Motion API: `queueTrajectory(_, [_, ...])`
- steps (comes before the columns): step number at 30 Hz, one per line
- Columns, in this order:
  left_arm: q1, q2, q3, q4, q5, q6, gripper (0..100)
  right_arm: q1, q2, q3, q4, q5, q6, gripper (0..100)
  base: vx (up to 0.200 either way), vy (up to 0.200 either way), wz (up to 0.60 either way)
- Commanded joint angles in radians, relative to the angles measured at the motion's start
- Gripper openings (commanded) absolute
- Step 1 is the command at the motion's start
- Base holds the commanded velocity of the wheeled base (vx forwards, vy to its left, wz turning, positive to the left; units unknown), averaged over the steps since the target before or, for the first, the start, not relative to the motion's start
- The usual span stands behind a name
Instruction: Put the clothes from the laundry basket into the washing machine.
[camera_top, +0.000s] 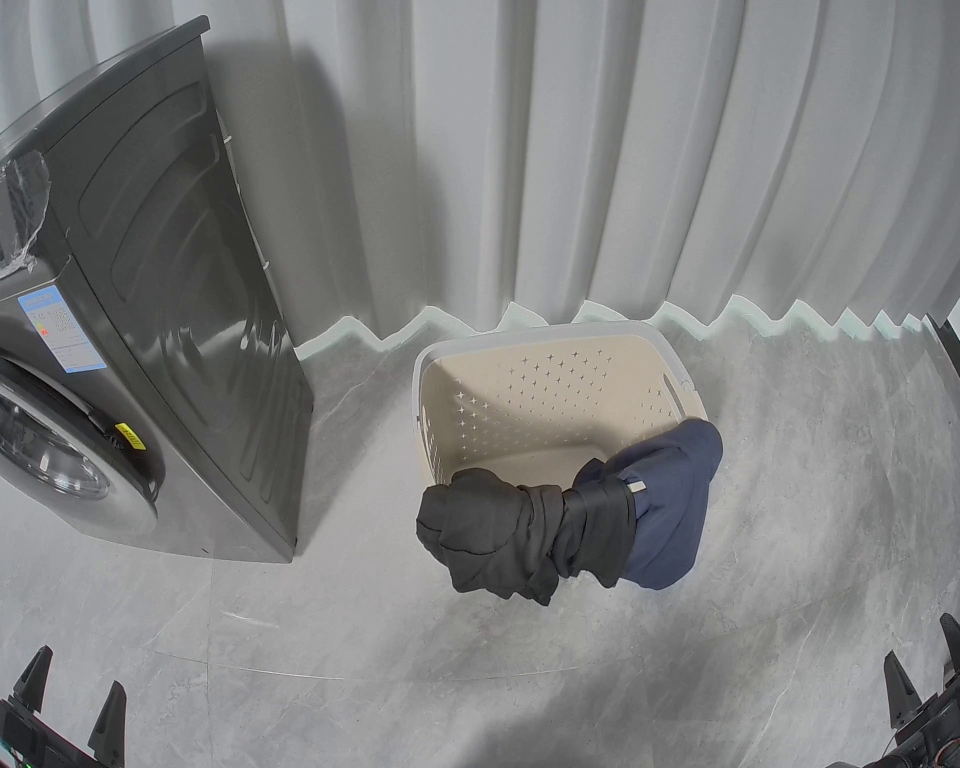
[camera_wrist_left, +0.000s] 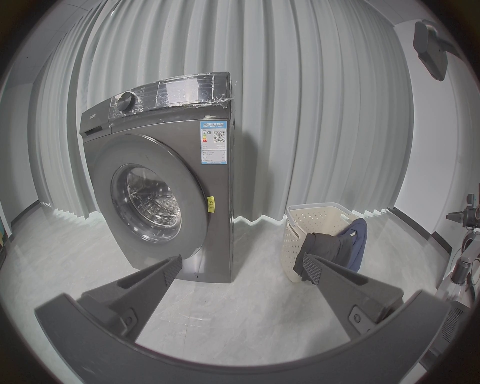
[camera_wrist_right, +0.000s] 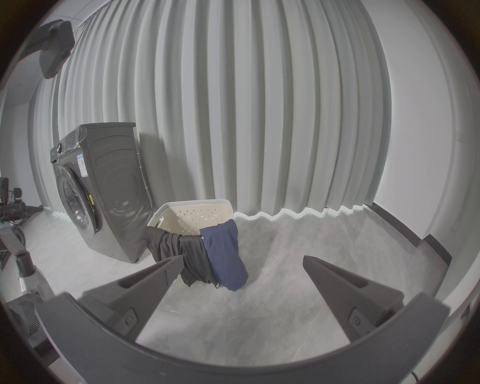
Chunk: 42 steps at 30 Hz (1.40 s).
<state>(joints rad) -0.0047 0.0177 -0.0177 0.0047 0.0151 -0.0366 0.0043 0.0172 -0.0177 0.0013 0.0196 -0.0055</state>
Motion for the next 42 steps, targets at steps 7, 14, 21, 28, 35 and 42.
queueTrajectory(7, [0.002,-0.015,0.016,-0.002,0.000,0.003,100,0.000,-0.013,0.016,0.000,0.000,-0.001,100,0.000,0.000,0.00])
queueTrajectory(14, [0.002,-0.015,0.016,0.000,0.000,0.001,100,0.002,-0.013,0.016,0.000,0.000,-0.001,100,0.000,-0.171,0.00])
queueTrajectory(21, [0.000,-0.015,0.016,-0.002,0.000,0.001,100,0.002,-0.013,0.016,0.000,0.000,-0.001,100,0.000,-0.200,0.00])
queueTrajectory(28, [0.000,-0.015,0.016,-0.002,0.000,0.001,100,0.002,-0.013,0.016,0.000,0.000,-0.001,100,0.000,-0.057,0.00])
queueTrajectory(35, [0.002,-0.015,0.015,-0.002,0.000,0.001,100,0.002,-0.013,0.016,0.000,0.000,-0.001,100,0.086,0.000,0.00])
queueTrajectory(42, [0.000,-0.015,0.016,0.000,0.000,0.000,100,0.002,-0.013,0.016,0.000,0.000,-0.001,100,0.200,0.000,0.00])
